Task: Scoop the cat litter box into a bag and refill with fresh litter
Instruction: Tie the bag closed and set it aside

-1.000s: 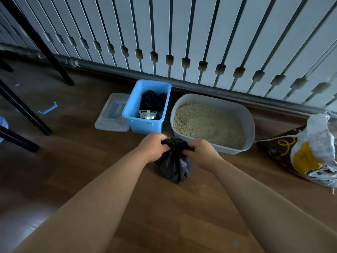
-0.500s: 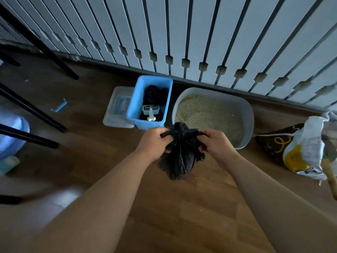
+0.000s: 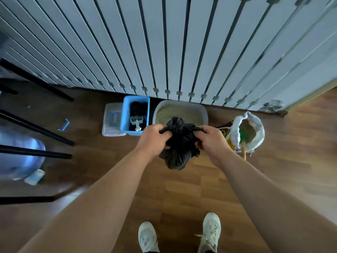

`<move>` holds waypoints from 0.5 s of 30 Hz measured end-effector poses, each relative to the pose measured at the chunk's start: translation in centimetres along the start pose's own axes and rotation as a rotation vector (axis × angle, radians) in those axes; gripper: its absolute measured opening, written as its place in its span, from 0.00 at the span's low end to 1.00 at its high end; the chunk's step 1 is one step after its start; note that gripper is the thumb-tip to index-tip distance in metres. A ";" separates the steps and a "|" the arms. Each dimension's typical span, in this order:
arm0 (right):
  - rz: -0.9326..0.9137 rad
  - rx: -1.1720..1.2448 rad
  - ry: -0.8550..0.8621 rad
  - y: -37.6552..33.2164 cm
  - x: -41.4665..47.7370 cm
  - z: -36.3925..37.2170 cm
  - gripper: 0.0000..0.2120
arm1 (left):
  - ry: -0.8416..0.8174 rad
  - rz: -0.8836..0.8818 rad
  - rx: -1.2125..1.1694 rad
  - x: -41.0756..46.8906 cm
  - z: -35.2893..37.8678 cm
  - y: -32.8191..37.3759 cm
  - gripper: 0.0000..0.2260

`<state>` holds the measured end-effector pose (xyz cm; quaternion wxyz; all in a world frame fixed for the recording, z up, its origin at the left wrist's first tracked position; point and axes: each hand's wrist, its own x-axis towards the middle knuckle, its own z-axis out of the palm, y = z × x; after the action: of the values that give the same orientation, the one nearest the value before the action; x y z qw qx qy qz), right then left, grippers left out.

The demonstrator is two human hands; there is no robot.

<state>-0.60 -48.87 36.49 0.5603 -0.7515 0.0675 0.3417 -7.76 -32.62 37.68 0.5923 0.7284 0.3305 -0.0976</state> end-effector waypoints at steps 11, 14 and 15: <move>-0.039 0.153 0.145 -13.2 -10.9 -10.4 0.10 | -0.026 0.119 0.031 -8.7 2.6 18.3 0.05; -0.035 0.217 0.187 -14.5 -12.6 -12.1 0.11 | -0.080 0.127 0.046 -9.5 3.4 20.3 0.05; -0.036 0.238 0.205 -14.8 -13.2 -12.5 0.11 | -0.114 0.123 0.039 -9.7 3.6 21.0 0.05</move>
<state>2.06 -58.27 57.75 0.6414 -0.7121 0.1509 0.2426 -1.78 -41.22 58.60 0.6006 0.7520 0.2488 -0.1089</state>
